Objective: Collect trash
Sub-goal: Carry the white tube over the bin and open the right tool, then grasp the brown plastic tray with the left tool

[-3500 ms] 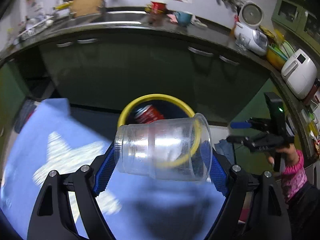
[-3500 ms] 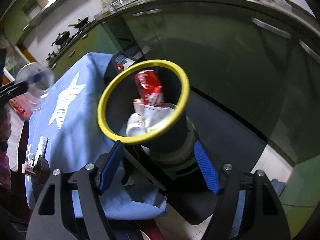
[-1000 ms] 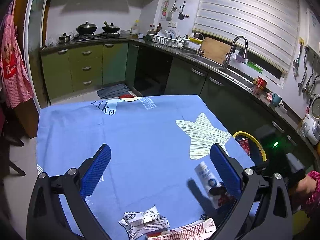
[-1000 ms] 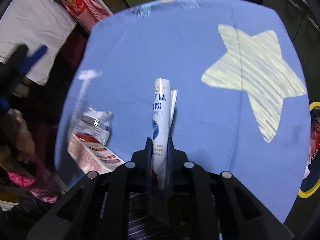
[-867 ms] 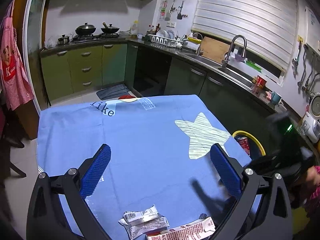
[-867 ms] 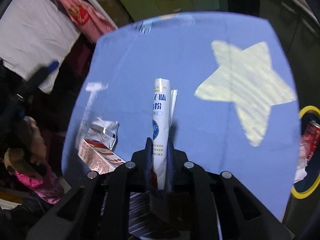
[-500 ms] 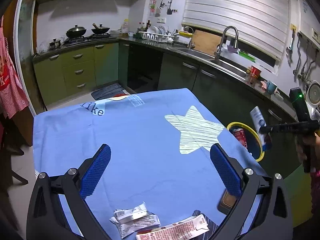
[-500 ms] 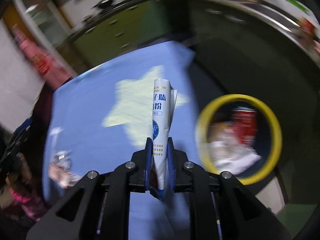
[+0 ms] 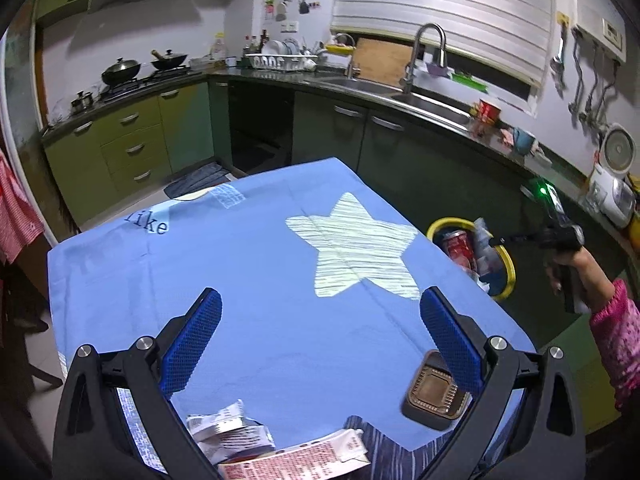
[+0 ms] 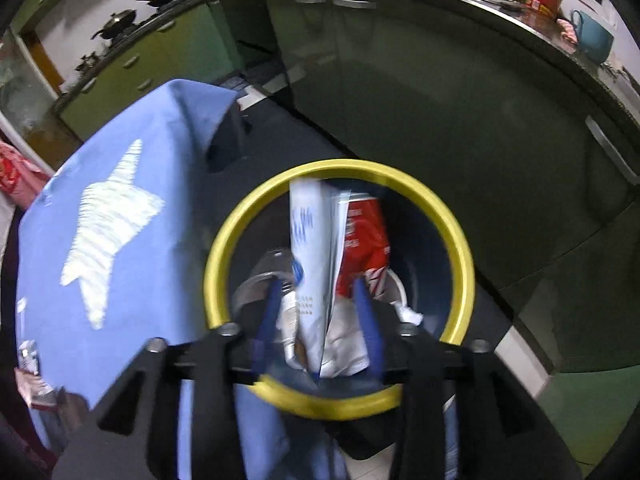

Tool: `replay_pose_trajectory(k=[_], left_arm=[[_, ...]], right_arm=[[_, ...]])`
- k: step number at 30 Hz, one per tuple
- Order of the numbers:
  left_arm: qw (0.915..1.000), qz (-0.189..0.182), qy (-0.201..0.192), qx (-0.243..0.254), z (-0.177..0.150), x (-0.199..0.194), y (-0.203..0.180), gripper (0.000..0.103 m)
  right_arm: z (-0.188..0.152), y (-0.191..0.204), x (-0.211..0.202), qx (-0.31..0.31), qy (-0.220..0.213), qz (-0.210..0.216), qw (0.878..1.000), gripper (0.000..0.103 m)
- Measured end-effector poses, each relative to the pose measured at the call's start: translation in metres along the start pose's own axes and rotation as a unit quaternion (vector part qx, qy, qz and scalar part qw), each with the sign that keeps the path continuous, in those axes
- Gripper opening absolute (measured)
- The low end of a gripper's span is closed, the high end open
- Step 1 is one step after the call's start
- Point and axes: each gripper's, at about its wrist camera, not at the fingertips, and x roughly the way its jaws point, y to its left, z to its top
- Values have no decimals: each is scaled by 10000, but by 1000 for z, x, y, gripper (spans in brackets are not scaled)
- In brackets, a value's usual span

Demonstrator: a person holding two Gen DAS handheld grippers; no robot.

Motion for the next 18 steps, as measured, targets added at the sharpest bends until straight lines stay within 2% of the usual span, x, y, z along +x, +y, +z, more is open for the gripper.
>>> replay_pose_trajectory(k=[5, 9, 16, 18], left_arm=[[9993, -129, 212, 264, -3, 9, -19, 98], [9959, -343, 506, 660, -9, 19, -39, 98], [9797, -725, 1208, 1426, -27, 40, -78, 98], [9712, -939, 1429, 1660, -36, 44, -92, 98]], right_arm=[[-7, -9, -8, 150, -104, 179, 9997, 44], [-24, -14, -27, 170, -236, 319, 9991, 47], [-69, -6, -71, 159, -629, 686, 9955, 53], [-78, -4, -79, 140, -705, 741, 9947, 54]])
